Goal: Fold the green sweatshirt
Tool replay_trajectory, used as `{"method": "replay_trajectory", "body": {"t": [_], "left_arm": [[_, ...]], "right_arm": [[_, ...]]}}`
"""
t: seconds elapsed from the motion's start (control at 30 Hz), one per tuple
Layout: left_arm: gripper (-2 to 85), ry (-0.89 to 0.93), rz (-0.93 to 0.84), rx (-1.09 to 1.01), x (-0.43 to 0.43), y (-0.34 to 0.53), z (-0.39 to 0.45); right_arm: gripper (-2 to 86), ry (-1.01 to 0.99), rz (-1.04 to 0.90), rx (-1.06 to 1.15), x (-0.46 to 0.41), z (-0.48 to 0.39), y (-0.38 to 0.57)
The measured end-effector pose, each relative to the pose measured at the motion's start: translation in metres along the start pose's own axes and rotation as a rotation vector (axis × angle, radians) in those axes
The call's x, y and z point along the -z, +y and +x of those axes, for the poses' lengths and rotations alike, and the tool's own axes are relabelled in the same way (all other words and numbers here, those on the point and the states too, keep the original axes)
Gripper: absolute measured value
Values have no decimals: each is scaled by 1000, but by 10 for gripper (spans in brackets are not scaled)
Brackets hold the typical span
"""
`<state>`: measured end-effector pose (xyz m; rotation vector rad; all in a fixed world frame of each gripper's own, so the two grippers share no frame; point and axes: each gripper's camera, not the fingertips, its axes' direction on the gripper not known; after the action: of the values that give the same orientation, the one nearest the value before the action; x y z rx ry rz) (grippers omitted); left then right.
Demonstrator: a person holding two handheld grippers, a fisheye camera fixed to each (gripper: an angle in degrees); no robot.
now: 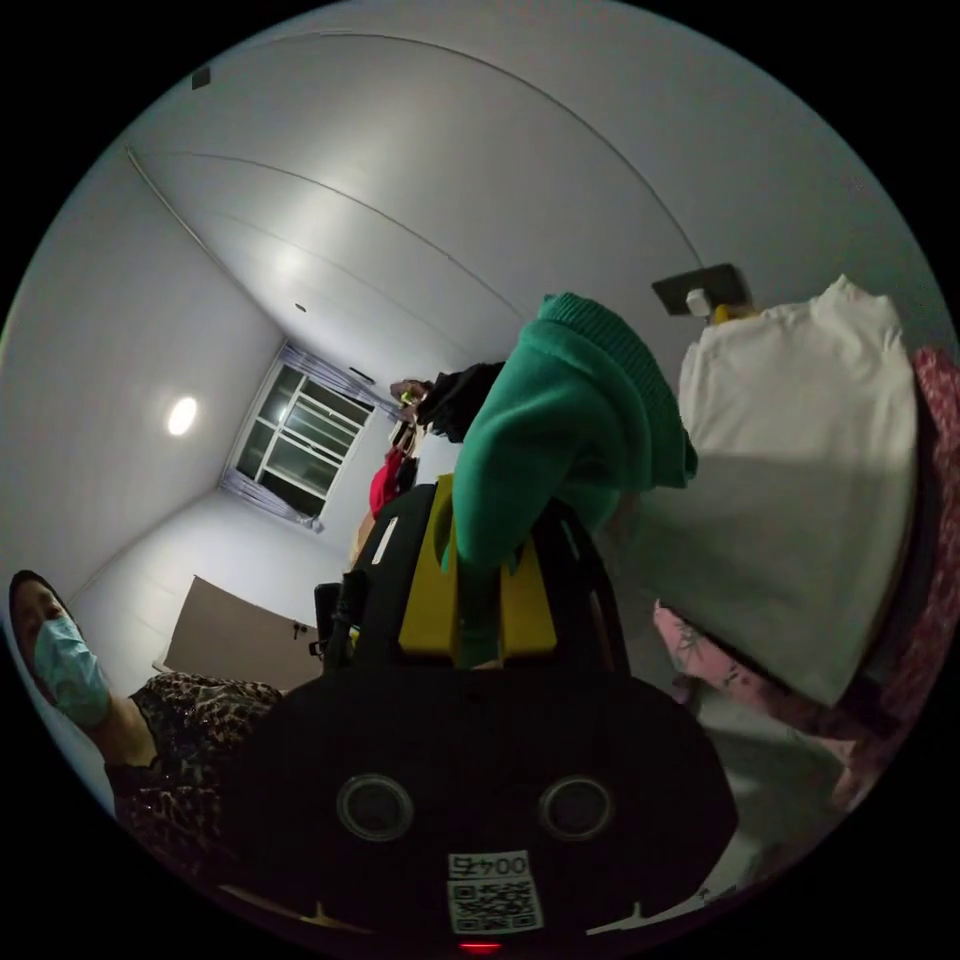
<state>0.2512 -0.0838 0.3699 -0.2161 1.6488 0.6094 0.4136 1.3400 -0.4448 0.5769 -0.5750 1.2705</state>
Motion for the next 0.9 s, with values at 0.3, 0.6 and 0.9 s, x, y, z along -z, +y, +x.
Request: {"method": "replay_trajectory", "body": {"t": [0.3,0.6,0.9], "left_arm": [[92,5,-25,-29,-34,-114,-52],[93,-20,147,73,-40,-152,-103],[91,-125,112,410,-61,-121,-249]], "right_arm": [[55,85,-4,21,228,69,-104],[56,125,-128,161,434,146,-208],[57,10,-259,-239,592,388,-198]]}}
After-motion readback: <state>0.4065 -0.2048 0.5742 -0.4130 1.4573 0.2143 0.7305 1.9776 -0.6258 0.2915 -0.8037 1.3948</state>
